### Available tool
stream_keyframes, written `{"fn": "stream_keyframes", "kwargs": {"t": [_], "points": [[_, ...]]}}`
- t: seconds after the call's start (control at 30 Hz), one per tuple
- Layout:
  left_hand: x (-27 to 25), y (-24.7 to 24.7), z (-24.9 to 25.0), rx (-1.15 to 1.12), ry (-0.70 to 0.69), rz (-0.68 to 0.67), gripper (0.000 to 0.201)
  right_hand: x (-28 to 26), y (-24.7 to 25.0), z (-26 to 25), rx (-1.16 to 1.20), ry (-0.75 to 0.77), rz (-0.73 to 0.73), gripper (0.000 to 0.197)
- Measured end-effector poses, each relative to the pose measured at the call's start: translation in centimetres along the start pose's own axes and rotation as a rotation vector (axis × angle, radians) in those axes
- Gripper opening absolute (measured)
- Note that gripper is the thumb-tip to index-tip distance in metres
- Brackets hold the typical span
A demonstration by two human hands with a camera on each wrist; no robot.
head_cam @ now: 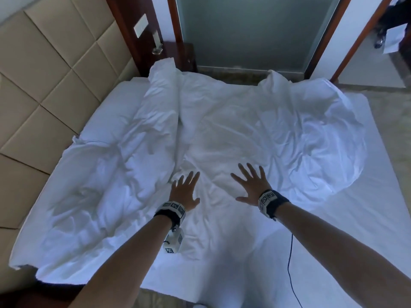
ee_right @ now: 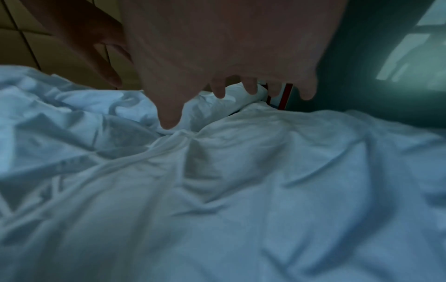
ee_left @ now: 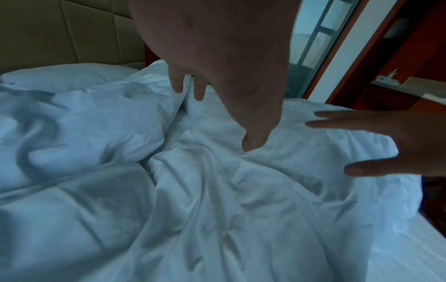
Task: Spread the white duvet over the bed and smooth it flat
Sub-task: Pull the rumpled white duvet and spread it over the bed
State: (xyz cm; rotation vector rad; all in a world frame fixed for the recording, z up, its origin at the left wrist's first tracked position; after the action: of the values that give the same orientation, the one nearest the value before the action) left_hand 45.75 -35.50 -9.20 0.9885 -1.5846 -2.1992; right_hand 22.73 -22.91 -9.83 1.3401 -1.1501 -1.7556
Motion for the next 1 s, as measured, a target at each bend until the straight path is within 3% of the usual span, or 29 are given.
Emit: {"fn": "stream_keyframes", "kwargs": {"t": [0.13,0.3,0.47,0.57,0.7,0.73,0.9,1.0], "points": [[3.1,1.2,1.1,0.039,0.03,0.01,0.119,5.4,2.9,4.0,-0.11,0.038,0.031,0.111],[9.9,1.8,1.2,0.201,-0.082,-0.051,0.138,12.1,4.5,7.2,-0.195,0.071,0.028,0.132],[18.2,0.8,2.6,0.079,-0.121,-0.123,0.138,16.8,1.9,10.8,-0.129,-0.054,-0.078,0.14],[20.5,-1.2,3.9,-0.064,-0.114,-0.132,0.131,17.9,-0.6,10.6,-0.107,-0.1,-0.115,0.119],[20.5,-2.3,4.9,-0.13,-0.121,-0.128,0.123,16.2,-0.8,9.4,-0.07,-0.088,-0.179,0.037],[20.4,-1.9,5.0,-0.119,-0.134,-0.115,0.123,15.3,-0.6,9.8,-0.067,-0.082,-0.168,0.03],[19.9,3.8,8.3,-0.005,-0.231,-0.026,0.138,6.9,0.6,12.4,0.028,-0.029,0.025,0.032],[19.4,6.7,12.0,0.096,-0.36,-0.028,0.146,-2.3,-0.7,14.7,0.032,0.028,0.289,0.037]]}}
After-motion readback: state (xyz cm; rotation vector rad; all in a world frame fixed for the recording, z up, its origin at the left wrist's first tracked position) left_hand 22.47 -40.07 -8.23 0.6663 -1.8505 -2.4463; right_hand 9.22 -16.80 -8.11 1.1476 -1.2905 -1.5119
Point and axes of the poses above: each hand's wrist, its own x-axis towards the middle knuckle, its own y-axis out of the back of the hand, z = x × y, the point moved 6 cm from there along x, towards the middle knuckle, and after that the axes turned 7 degrees about -y, right-handed, at the moved point
